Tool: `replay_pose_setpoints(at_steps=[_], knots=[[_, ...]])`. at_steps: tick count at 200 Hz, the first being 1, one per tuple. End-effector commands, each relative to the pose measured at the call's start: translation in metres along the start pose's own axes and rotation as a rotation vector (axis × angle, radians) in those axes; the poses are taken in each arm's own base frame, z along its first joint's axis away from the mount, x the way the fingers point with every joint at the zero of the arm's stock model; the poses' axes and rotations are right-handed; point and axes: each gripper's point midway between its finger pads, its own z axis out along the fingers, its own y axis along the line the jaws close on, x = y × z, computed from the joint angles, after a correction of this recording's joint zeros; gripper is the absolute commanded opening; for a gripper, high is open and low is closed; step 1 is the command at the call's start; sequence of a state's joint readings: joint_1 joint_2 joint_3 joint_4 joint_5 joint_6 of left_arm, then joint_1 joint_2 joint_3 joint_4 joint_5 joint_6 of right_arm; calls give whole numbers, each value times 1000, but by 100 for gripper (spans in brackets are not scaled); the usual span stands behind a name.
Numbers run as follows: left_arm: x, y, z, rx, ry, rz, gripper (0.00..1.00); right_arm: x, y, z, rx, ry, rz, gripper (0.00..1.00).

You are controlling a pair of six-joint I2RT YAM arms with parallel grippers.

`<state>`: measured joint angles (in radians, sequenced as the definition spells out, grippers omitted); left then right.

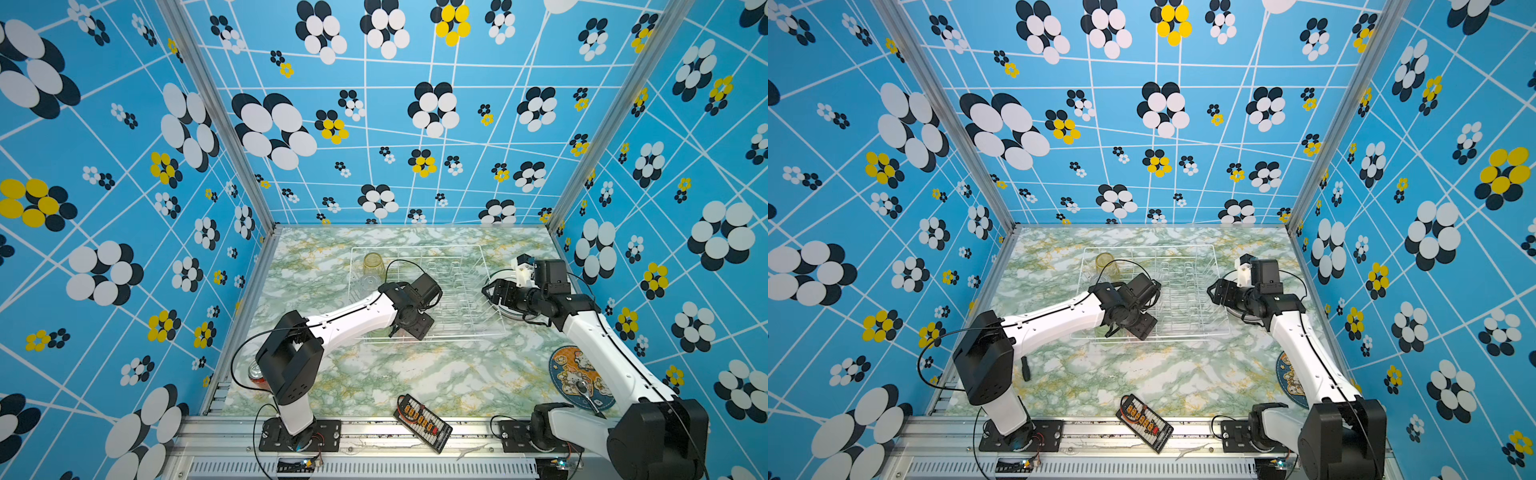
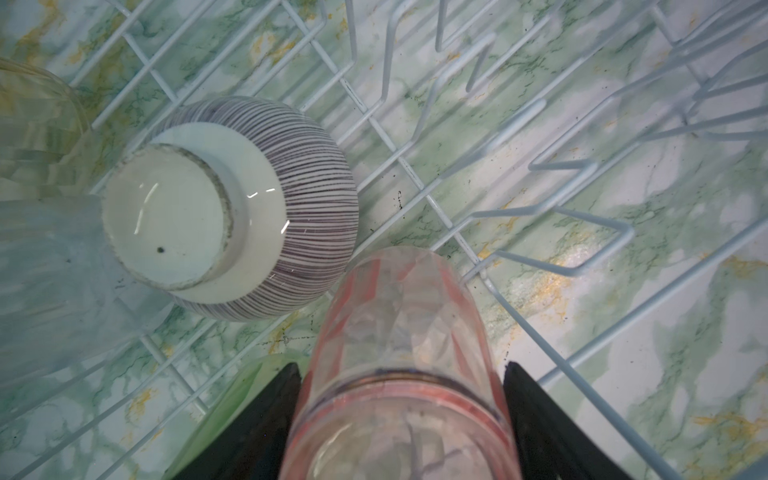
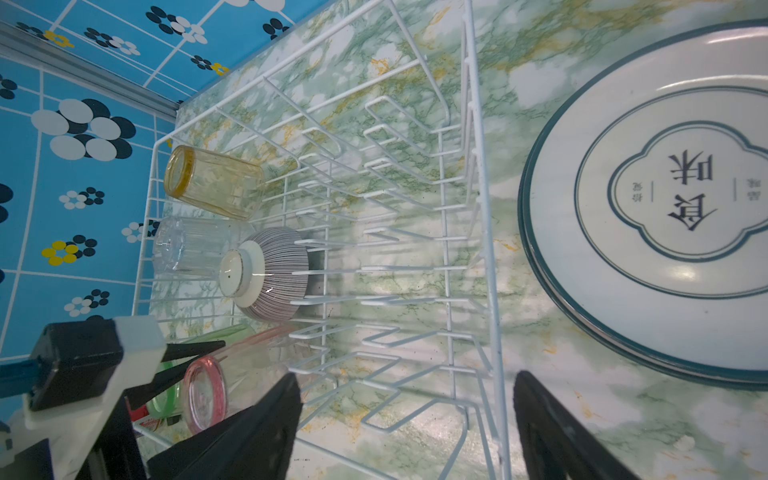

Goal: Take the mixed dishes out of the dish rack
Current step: 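Lower the left gripper and grasp the pink glass in the rack, then lift the pink glass toward the right gripper and grasp it with the right gripper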

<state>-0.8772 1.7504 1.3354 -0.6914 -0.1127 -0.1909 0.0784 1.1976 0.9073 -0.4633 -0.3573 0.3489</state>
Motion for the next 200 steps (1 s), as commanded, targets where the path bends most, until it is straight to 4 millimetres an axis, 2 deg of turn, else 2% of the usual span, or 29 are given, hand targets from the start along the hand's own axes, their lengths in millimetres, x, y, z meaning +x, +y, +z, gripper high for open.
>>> replay_pose_setpoints(at_steps=[1, 17, 46, 75, 92, 111, 137, 171, 200], knots=[[25, -5, 13, 22, 112, 16, 76, 4, 1, 5, -10, 21, 4, 82], [29, -4, 15, 21, 130, 15, 73, 4, 1, 7, -11, 22, 6, 82], [32, -5, 13, 48, 148, 5, 57, 5, 0, 9, -13, 26, 11, 82], [29, -5, 7, 74, 132, -1, 48, 6, 0, 10, -13, 25, 12, 82], [21, -5, -3, 101, 89, -7, 47, 7, 0, 9, -14, 26, 12, 82], [3, -4, -22, 185, 7, -44, 47, 7, 2, 8, -27, 26, 12, 82], [-20, 1, -46, 316, -100, -103, 46, 7, 20, 6, -127, 29, 9, 81], [-39, 9, -70, 437, -203, -158, 45, 11, 47, -1, -299, 22, 14, 81], [-55, 12, -92, 547, -304, -200, 45, 14, 75, -12, -488, 20, 17, 74]])
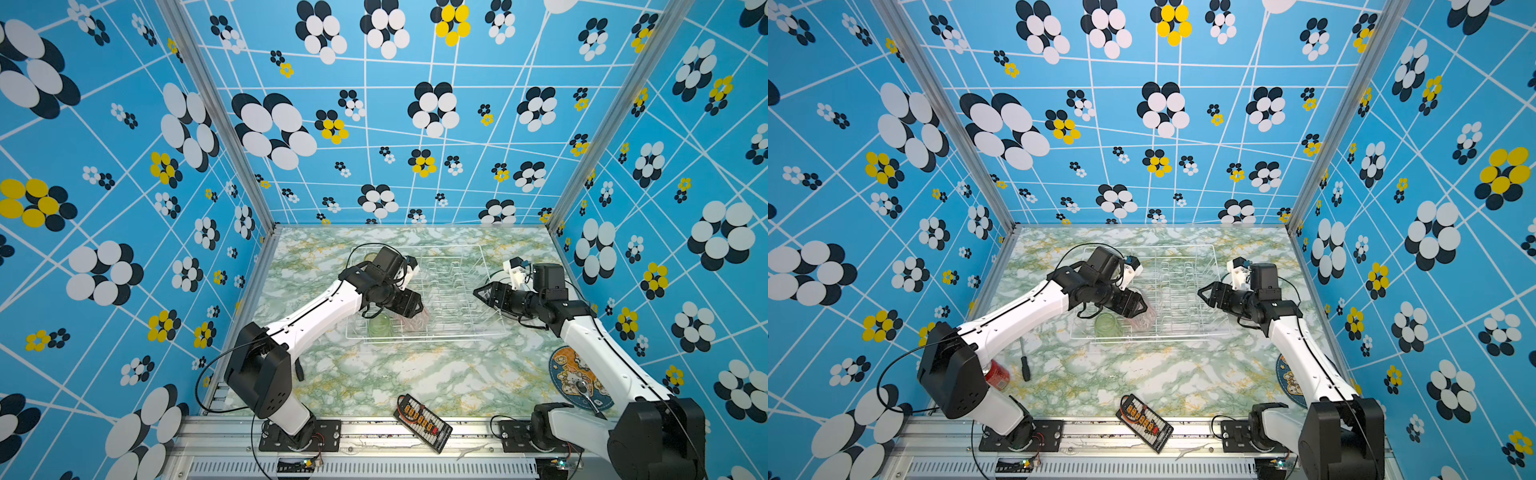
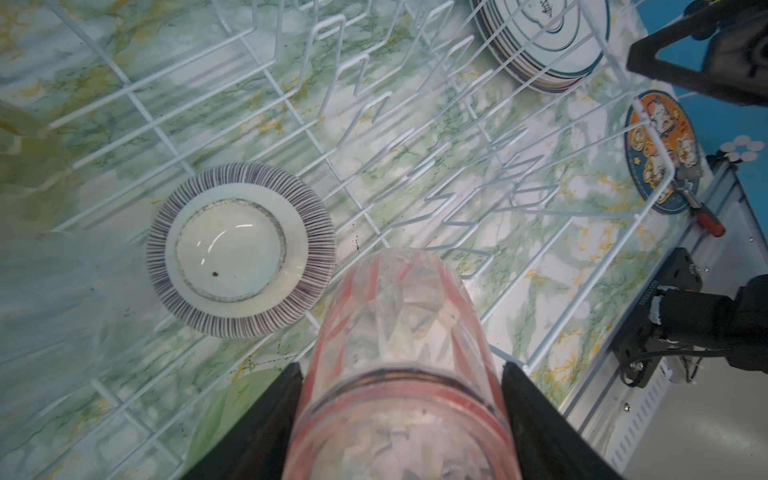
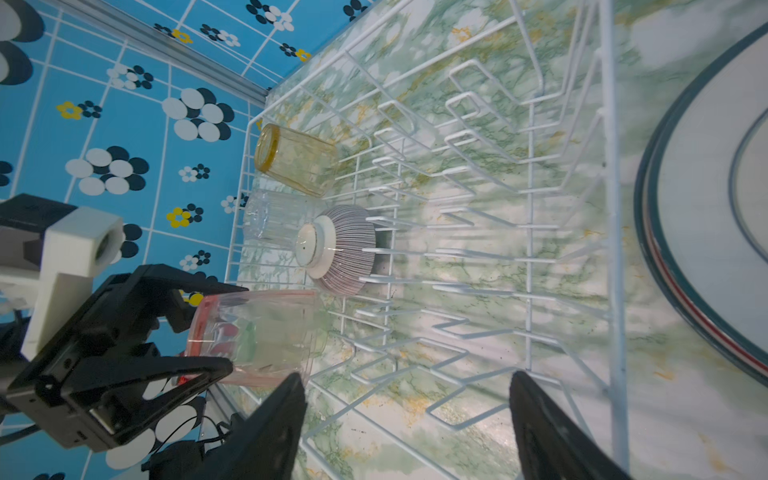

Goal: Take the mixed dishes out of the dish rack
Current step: 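Lift the pink glass toward the right gripper and grasp it with the right gripper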

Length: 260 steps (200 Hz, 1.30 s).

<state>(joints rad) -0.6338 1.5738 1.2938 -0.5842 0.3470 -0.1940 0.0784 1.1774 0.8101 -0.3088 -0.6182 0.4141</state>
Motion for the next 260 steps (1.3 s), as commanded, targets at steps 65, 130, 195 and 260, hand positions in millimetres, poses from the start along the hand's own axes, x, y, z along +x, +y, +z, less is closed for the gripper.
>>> replay_pose_setpoints(at_steps=[65, 130, 195, 260], knots=[[-58, -42, -46, 471, -290, -88, 45, 26, 111, -14, -538, 65, -108, 51], [-80, -51, -55, 665, -381, -137, 45, 30, 134, -13, -611, 80, -123, 51], [-87, -53, -47, 790, -405, -197, 44, 6, 166, -22, -744, -21, -132, 46], [-89, -58, -42, 830, -409, -201, 45, -3, 178, -14, -753, -28, -110, 9]])
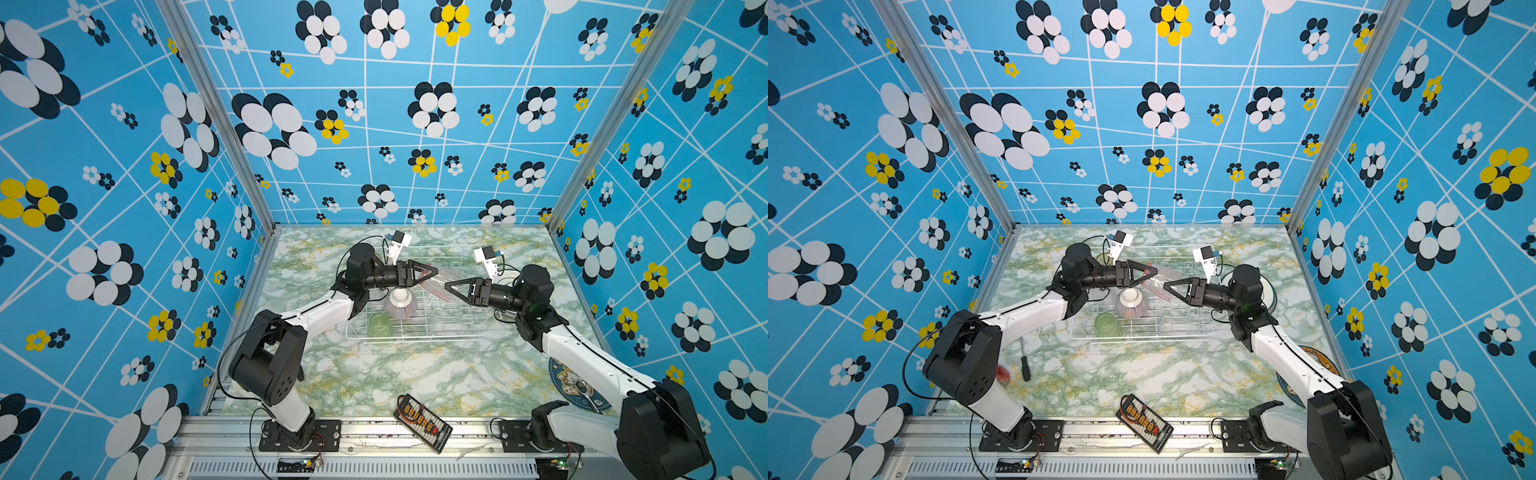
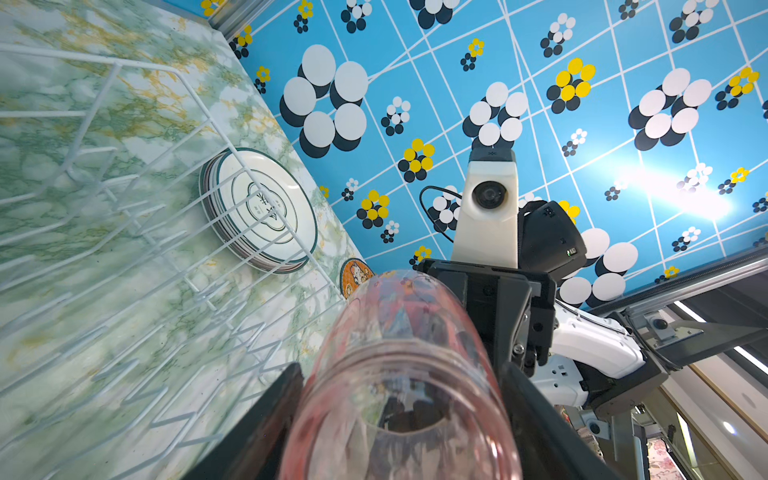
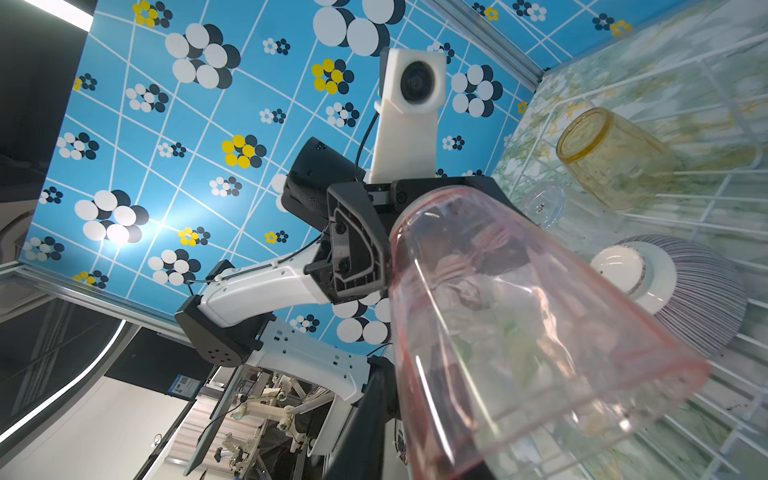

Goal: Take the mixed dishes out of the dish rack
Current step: 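Lift the pink glass toward the right gripper and grasp it with the right gripper, then open the left gripper while the right gripper carries the pink glass toward the table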

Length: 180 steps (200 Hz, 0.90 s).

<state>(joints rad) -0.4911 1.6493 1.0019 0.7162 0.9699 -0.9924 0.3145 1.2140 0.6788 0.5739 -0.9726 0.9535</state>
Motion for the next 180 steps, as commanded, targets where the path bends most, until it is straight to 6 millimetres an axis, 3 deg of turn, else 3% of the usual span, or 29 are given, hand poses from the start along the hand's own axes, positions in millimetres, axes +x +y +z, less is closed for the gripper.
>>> replay_pose_setpoints(at_steps=[1, 9, 41, 46, 50, 53, 56, 86, 113, 135, 180], knots=[[1, -4, 3, 35, 0, 19, 45, -14, 21, 6, -52, -29, -58, 7], [1, -4, 5, 38, 2, 20, 46, -16, 21, 6, -50, -36, -54, 0], [3, -8, 3, 39, -1, 36, 60, -21, 28, 5, -56, -55, -65, 0], [4, -8, 3, 35, 1, 43, 69, -21, 30, 4, -54, -55, -70, 0], [4, -8, 1, 29, 3, 48, 81, -21, 31, 4, -51, -53, -75, 0], [5, -9, 1, 27, 4, 54, 96, -21, 33, 3, -47, -53, -80, 0], [5, -10, 0, 22, 6, 61, 100, -21, 35, 3, -45, -50, -85, 0], [3, -13, -16, -78, -7, 138, 99, -10, 44, -9, 57, 11, -151, 0], [-5, -3, -54, -388, -85, 255, 99, 1, 54, -33, 224, 64, -238, 0], [-7, -7, -89, -588, -114, 353, 99, 16, 46, -61, 457, 126, -271, 0], [16, -15, -120, -768, -2, 465, 99, 74, 46, -96, 766, 346, -330, 0]])
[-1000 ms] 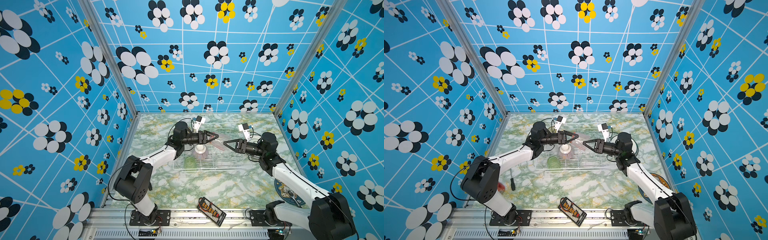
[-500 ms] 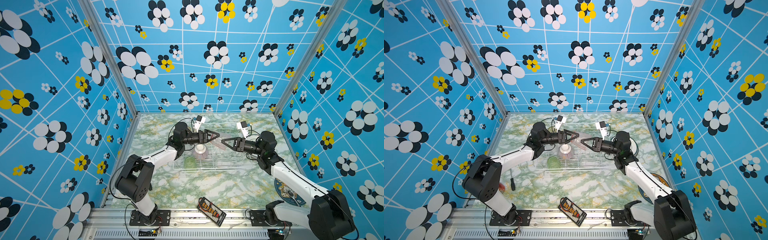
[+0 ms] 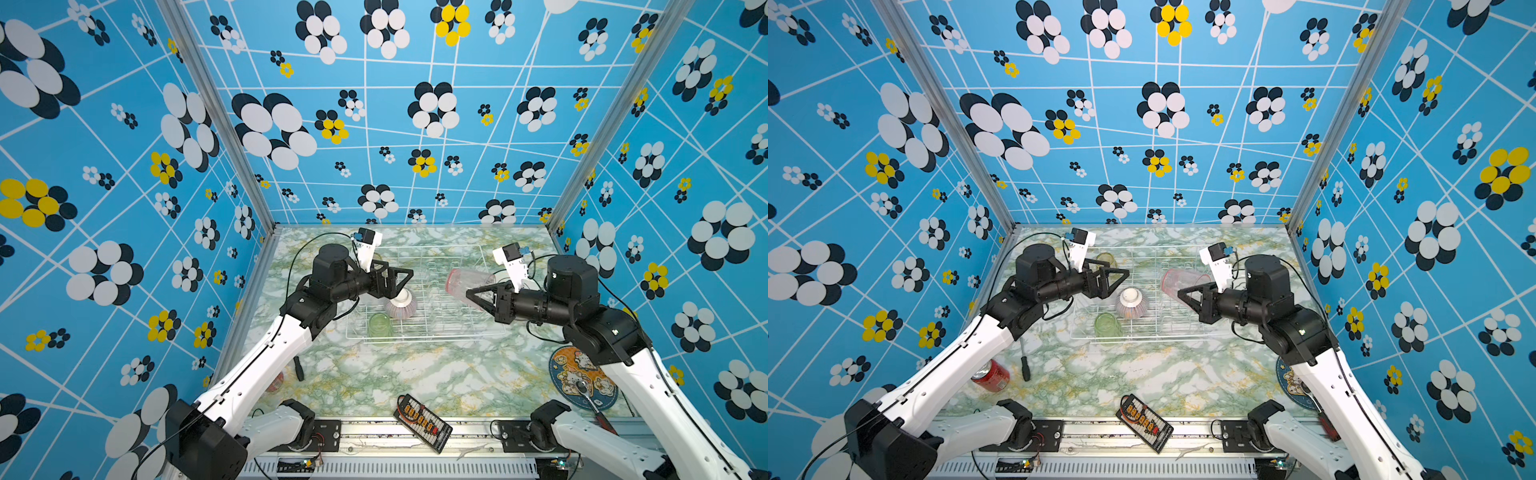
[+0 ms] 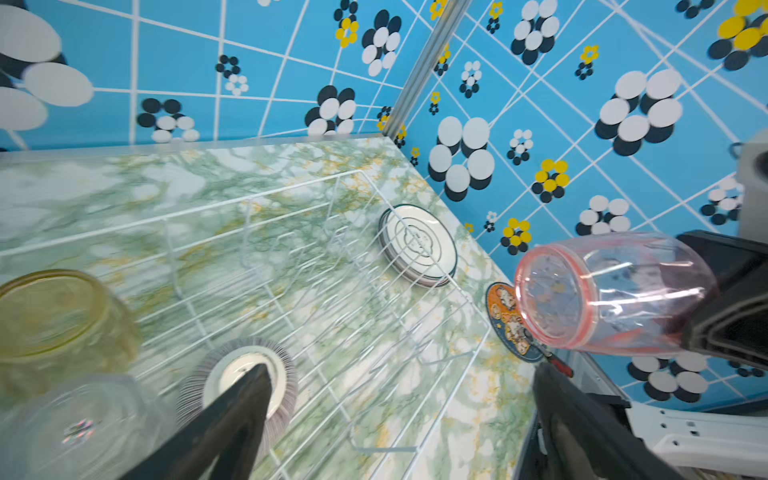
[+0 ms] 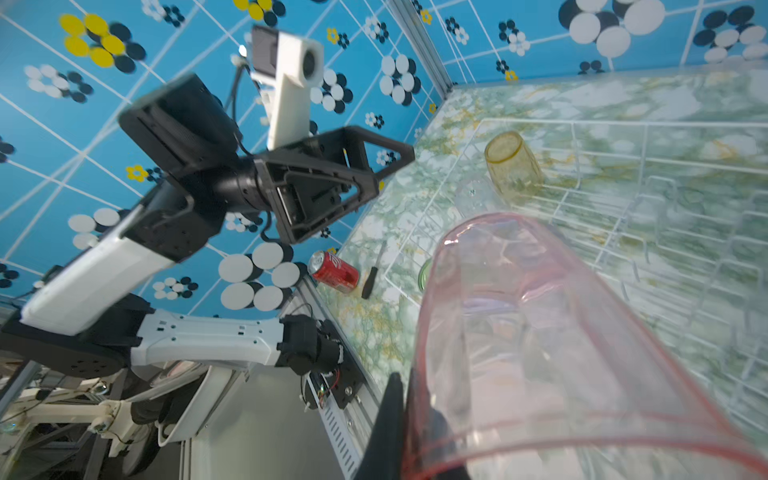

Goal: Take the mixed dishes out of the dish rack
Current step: 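Open the left gripper while the right gripper carries the pink glass toward the table, then set the pink glass on the table while the left gripper grasps the green glass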

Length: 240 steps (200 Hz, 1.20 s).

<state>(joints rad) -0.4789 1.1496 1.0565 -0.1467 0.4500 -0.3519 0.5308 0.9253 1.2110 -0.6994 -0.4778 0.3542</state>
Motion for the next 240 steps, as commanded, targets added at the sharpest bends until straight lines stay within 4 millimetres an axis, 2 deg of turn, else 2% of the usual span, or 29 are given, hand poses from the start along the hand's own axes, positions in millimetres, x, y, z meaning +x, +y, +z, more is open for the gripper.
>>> replay_pose_setpoints(at_steps=[1, 13, 31, 54, 77, 113, 147, 197, 240], knots=[[37, 25, -14, -169, 154, 109, 99, 70, -35, -16, 282, 263, -38, 0], [41, 22, -18, -190, 159, 141, 99, 89, -35, -19, 332, 333, -56, 0], [45, 16, -22, -210, 176, 205, 99, 122, -46, -21, 426, 463, -51, 0], [56, 26, -25, -351, 241, 300, 99, 160, -61, -17, 537, 612, -49, 0], [73, 38, -25, -455, 336, 346, 99, 181, -73, -5, 588, 679, -22, 0], [94, 57, -25, -553, 434, 354, 99, 203, -86, 18, 616, 736, 6, 0], [96, 64, -26, -587, 435, 349, 99, 218, -102, 33, 677, 827, -1, 0], [104, 74, -27, -617, 474, 327, 99, 229, -118, 49, 671, 883, 39, 0], [112, 80, -26, -607, 500, 277, 99, 232, -126, 52, 658, 896, 56, 0]])
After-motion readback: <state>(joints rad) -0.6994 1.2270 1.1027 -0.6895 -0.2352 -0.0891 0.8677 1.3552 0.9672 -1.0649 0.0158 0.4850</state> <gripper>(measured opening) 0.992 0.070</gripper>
